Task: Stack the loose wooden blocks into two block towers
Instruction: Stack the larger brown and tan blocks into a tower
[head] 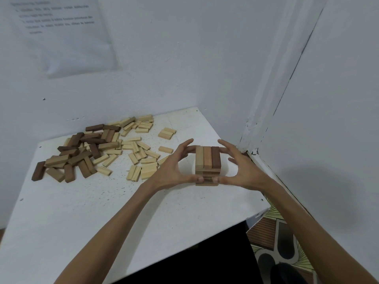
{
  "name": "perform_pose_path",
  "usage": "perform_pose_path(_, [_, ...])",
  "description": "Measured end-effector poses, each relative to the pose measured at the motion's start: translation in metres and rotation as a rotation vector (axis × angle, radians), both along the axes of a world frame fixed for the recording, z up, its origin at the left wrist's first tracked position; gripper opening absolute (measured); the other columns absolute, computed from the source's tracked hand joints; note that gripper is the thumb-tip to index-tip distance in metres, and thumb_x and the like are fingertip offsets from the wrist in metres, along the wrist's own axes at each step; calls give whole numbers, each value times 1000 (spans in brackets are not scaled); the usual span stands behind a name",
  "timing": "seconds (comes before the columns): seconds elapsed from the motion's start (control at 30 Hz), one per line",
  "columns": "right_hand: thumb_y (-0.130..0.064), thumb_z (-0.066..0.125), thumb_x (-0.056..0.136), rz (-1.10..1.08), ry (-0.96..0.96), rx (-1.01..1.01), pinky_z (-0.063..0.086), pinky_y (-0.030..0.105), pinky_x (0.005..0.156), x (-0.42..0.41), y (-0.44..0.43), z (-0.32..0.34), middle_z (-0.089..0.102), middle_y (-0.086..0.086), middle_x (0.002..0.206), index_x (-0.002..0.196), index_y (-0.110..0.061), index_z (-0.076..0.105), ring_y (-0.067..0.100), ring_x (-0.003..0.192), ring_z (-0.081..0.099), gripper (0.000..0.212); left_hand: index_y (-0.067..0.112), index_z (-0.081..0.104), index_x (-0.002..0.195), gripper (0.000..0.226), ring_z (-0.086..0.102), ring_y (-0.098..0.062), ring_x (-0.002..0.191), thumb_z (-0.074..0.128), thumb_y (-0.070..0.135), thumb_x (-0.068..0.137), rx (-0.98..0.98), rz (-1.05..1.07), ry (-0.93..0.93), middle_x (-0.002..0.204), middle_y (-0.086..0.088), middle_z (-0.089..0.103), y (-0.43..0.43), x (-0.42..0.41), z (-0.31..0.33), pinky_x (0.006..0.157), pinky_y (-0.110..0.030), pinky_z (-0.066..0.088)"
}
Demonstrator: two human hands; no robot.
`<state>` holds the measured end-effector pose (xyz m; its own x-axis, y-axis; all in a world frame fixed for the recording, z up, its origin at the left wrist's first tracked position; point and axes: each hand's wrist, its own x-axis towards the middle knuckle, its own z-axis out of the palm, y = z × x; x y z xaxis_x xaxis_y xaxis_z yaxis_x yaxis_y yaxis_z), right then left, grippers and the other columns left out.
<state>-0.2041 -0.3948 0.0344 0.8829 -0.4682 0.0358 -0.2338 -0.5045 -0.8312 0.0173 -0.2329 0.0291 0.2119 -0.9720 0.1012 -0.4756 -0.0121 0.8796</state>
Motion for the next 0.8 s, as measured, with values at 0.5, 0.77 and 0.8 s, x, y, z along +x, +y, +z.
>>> perform_pose_path(0.5, [-33,93,75,-54,-3,8,41,39,116,-5,-7,-24,62,-17,137,157,-35,36,3,133,53,99,12,43,151,96,59,-9,131,95,9,70,9,61,79,134,6,68,0,2,-23,119,-35,41])
perform_pose_path(0.77, [-30,93,75,-71,-4,10,41,38,115,-5,-6,-23,64,-17,135,156,-33,38,5,129,57,98,15,45,150,94,59,-9,132,95,14,70,20,87,65,132,11,69,0,2,-25,118,-42,42])
perform_pose_path(0.8, [-31,93,75,-71,-4,9,41,38,115,-5,-6,-23,64,-17,135,156,-33,38,5,129,57,98,15,45,150,94,59,-10,132,95,14,70,20,87,64,132,11,69,0,2,-25,118,-43,42])
